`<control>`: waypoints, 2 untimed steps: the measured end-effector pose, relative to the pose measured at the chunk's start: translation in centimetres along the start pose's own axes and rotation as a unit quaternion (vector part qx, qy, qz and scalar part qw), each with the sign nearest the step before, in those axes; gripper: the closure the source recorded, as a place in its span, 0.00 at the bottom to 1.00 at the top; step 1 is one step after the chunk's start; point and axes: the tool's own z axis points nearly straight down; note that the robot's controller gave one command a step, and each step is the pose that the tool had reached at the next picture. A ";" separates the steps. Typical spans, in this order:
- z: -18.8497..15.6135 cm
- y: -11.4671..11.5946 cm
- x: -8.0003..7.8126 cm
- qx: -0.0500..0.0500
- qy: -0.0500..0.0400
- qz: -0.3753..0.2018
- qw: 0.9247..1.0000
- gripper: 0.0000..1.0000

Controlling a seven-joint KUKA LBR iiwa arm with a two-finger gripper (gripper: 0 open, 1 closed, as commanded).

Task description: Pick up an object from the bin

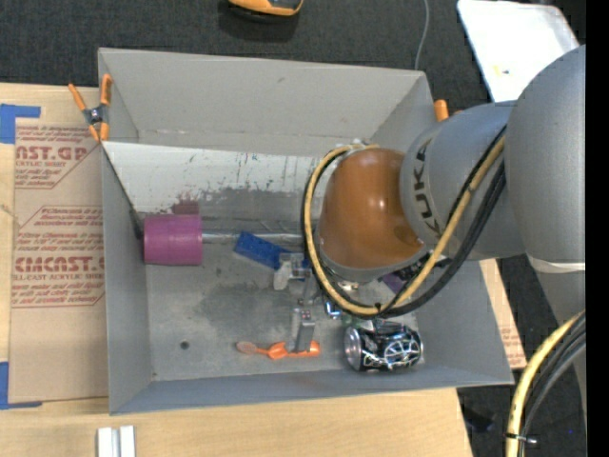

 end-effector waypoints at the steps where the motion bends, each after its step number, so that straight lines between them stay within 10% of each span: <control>1: 1.9 -6.8 1.0 0.000 -0.001 0.007 1.000 0.00; 2: 2.4 -9.9 1.3 0.001 -0.001 0.013 1.000 0.00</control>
Offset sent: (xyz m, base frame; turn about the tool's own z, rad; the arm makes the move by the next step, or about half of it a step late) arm -0.0192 -0.0456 -0.0281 0.0298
